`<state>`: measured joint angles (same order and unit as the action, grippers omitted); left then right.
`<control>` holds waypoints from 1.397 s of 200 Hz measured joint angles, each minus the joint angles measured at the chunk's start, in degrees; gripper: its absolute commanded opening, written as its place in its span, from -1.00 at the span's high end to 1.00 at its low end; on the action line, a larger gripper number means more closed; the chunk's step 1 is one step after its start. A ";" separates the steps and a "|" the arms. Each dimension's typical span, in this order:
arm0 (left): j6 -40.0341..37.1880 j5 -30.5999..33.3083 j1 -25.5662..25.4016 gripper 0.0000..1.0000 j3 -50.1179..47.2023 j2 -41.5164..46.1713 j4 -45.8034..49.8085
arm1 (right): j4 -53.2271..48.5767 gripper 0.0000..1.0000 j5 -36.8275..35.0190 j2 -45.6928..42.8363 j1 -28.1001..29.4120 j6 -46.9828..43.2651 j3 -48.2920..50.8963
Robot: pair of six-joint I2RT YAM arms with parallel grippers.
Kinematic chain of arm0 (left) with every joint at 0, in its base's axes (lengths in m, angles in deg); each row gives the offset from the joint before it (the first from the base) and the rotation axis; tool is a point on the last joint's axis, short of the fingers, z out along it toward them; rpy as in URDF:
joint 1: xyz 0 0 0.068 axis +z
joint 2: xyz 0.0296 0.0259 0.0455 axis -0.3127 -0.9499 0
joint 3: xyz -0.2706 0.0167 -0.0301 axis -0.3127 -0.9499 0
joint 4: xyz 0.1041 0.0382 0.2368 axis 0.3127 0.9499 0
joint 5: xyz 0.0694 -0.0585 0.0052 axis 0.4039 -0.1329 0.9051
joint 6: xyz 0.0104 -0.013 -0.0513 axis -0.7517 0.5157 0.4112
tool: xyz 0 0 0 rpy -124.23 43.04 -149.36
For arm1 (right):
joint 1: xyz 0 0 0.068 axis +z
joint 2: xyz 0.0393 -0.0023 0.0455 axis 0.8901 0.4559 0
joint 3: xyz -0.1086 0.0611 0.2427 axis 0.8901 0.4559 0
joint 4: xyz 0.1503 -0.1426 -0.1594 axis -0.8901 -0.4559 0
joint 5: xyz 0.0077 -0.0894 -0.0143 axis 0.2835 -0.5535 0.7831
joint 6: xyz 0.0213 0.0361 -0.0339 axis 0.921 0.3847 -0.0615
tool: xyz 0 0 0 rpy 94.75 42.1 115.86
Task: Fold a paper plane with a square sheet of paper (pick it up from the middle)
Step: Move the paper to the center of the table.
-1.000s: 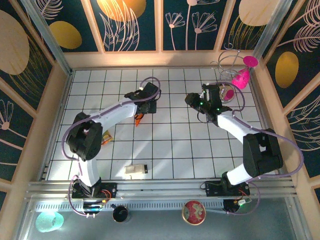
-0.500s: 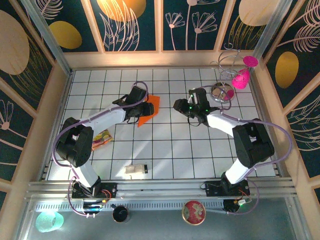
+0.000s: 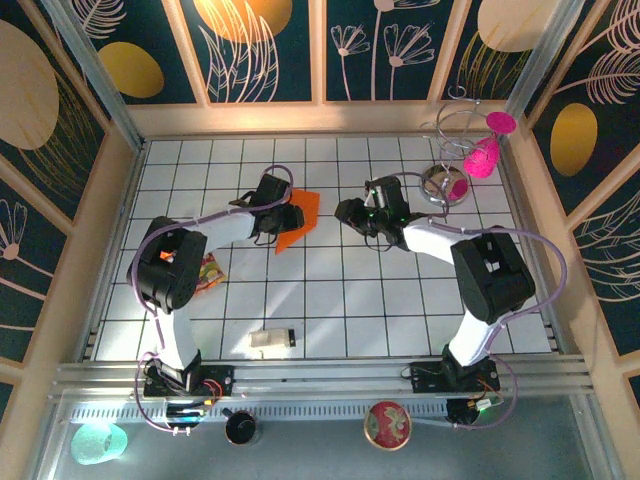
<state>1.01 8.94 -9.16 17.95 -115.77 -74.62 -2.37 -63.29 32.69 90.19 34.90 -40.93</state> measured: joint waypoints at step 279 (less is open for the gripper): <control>9.64 -20.96 -5.73 0.65 -10.45 -1.57 -13.35 | -5.99 0.08 1.40 -10.10 -2.08 11.76 12.28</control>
<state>10.65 -12.02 -14.88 7.51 -117.34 -87.97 -8.36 -61.89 22.59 88.11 46.66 -28.65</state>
